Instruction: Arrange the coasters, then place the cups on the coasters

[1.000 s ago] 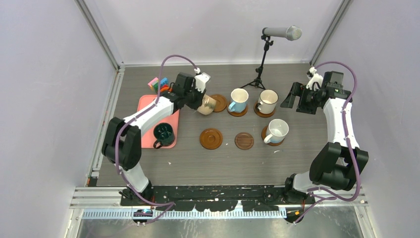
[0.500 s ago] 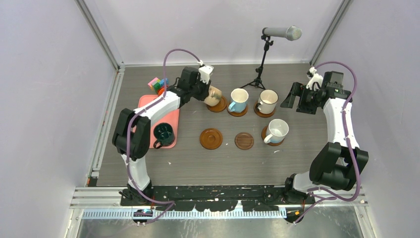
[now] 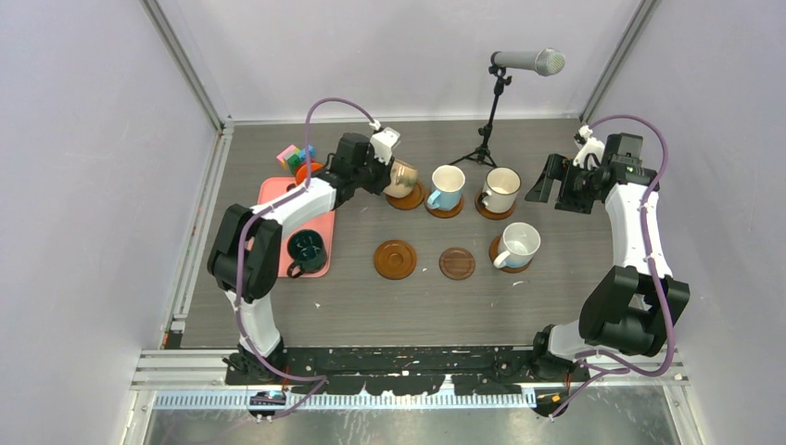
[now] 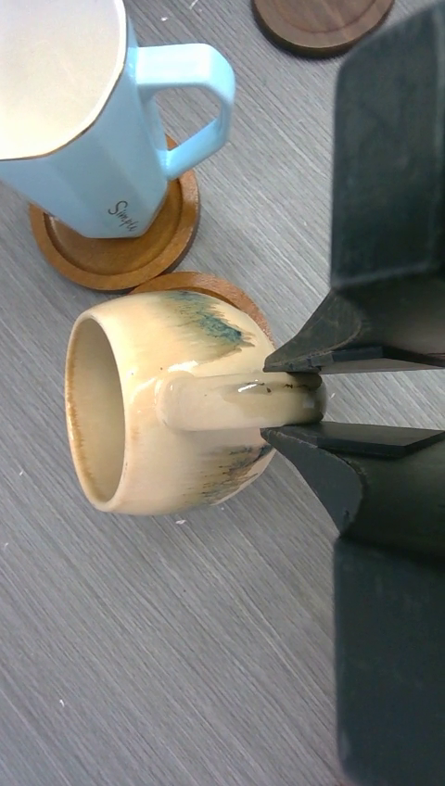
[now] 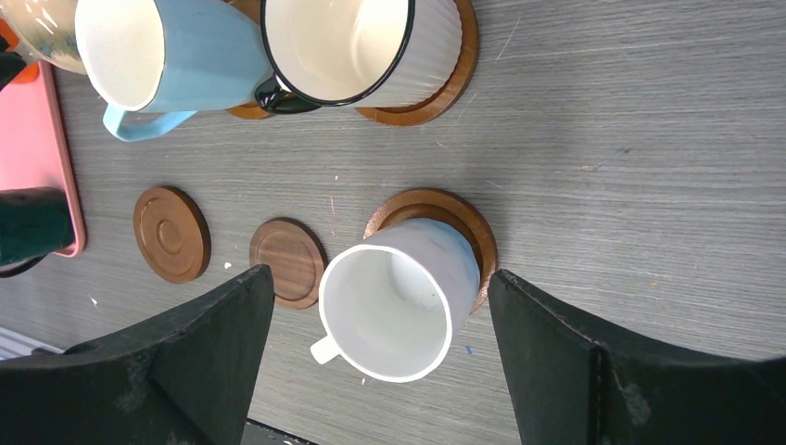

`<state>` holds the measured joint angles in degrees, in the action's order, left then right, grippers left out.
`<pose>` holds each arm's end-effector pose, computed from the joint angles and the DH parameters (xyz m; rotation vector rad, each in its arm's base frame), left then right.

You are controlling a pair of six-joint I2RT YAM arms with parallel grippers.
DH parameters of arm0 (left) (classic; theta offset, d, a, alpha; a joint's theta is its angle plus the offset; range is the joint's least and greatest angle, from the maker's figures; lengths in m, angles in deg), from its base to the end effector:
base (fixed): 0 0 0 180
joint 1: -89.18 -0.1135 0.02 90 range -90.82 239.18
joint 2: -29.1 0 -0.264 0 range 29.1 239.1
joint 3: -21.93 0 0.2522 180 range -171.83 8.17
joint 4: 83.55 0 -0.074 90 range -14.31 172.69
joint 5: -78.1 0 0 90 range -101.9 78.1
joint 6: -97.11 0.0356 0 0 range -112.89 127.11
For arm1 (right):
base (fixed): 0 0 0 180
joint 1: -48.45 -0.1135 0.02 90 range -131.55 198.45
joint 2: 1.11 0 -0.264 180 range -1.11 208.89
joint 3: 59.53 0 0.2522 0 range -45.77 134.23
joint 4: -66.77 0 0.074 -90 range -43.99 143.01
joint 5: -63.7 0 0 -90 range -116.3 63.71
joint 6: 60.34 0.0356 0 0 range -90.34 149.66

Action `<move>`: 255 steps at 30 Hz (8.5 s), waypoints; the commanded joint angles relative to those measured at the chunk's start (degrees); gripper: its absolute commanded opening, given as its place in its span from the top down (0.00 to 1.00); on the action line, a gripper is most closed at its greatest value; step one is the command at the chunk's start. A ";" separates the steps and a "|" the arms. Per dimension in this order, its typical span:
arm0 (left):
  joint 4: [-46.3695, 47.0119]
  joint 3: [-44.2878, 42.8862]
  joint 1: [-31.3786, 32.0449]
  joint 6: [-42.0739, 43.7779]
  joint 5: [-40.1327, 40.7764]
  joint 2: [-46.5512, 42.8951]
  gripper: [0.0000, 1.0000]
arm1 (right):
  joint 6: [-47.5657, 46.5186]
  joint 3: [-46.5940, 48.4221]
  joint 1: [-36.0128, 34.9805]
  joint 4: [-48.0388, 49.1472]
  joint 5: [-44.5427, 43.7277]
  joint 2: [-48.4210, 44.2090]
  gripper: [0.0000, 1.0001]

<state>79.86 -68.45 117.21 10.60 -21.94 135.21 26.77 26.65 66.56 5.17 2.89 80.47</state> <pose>0.3750 -0.2067 0.2405 0.6855 2.0451 -0.4370 0.2810 -0.0736 0.3068 0.1369 2.4491 0.4941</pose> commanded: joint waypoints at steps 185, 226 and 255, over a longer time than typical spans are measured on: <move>-32.85 -9.77 -0.53 4.31 -0.97 5.35 0.58 | -2.40 -0.45 1.78 -0.59 0.47 -3.62 0.11; -44.90 -16.04 -34.21 48.88 -17.79 0.51 0.18 | -2.47 1.71 1.65 -1.78 4.35 -1.76 0.10; -44.11 -20.60 -32.69 52.18 -24.32 13.83 0.95 | -2.29 2.56 1.61 -2.42 3.50 0.08 0.11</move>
<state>33.55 -89.96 84.30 64.85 -45.61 150.35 25.19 27.00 68.07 2.96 6.52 81.04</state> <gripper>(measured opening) 0.163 0.896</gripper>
